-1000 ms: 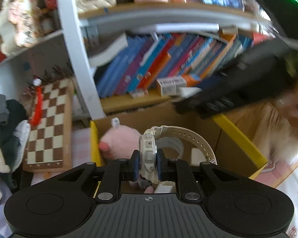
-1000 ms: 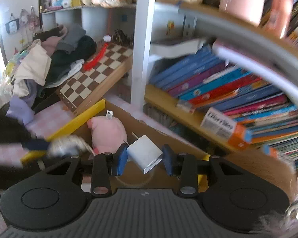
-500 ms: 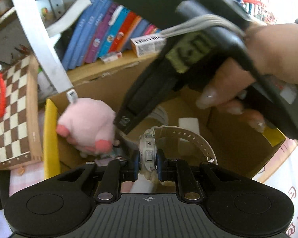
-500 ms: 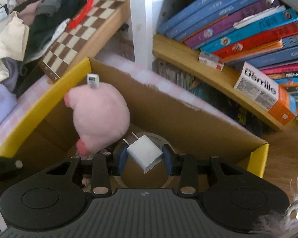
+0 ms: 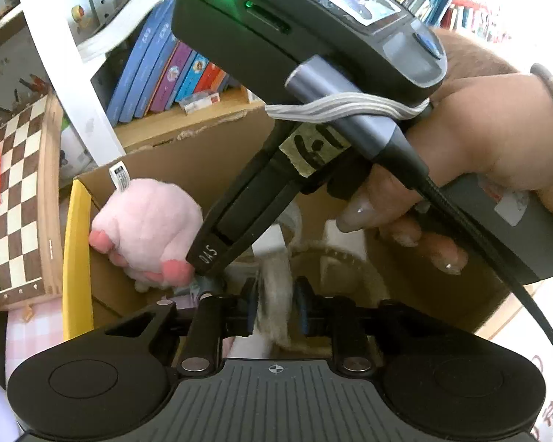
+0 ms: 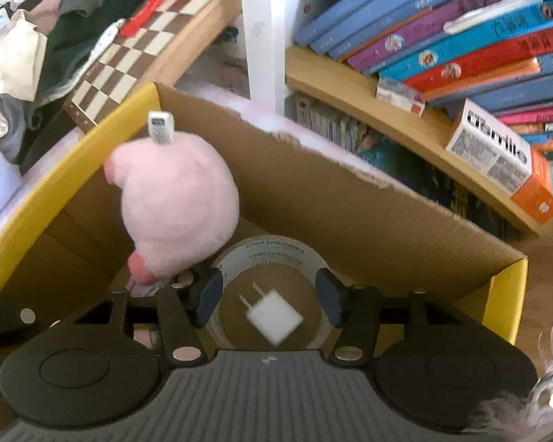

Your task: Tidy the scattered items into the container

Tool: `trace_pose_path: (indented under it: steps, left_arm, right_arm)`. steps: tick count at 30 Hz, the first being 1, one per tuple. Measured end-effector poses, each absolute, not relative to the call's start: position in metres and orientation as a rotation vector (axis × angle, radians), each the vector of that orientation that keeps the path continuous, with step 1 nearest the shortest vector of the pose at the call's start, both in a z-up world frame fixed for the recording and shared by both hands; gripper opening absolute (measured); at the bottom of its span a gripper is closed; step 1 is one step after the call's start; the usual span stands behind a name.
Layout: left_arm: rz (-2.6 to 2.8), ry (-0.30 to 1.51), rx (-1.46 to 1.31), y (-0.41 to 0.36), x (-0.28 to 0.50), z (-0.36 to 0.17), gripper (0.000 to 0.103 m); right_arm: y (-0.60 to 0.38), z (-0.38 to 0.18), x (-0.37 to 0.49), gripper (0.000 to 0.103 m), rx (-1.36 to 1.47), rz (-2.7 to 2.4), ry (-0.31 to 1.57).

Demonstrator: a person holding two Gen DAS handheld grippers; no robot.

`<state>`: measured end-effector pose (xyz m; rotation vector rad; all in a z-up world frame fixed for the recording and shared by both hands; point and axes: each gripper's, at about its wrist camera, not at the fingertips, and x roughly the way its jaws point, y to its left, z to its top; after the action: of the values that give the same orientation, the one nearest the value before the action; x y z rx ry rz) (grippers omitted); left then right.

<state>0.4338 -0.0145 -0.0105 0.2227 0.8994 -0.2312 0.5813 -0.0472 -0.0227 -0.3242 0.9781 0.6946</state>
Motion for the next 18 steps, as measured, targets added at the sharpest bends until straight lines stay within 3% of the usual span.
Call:
trace_pose_path:
  steps: [1,3,7,11,13,18]
  left_arm:
    - [-0.227,0.892,0.222,-0.015,0.431,-0.008,0.048]
    - [-0.219,0.868,0.244,-0.016,0.421,-0.003,0.052]
    - [-0.195,0.797,0.252,-0.015,0.398,0.014,0.069]
    - [-0.162,0.707,0.250,-0.010,0.374,0.036,0.071]
    - [-0.141,0.651,0.242,-0.005,0.361,0.048,0.078]
    - [-0.076,0.530,0.164,0.013,0.311,0.073,0.083]
  right_arm:
    - [-0.049,-0.019,0.580,0.067,-0.316,0.699,0.969]
    - [-0.053,-0.011,0.576,0.072,-0.299,0.707,0.951]
    - [-0.067,0.010,0.565,0.073,-0.264,0.706,0.898]
    - [-0.084,0.038,0.544,0.073,-0.234,0.685,0.825]
    - [-0.094,0.056,0.526,0.073,-0.215,0.674,0.773]
    - [-0.122,0.094,0.469,0.075,-0.167,0.637,0.646]
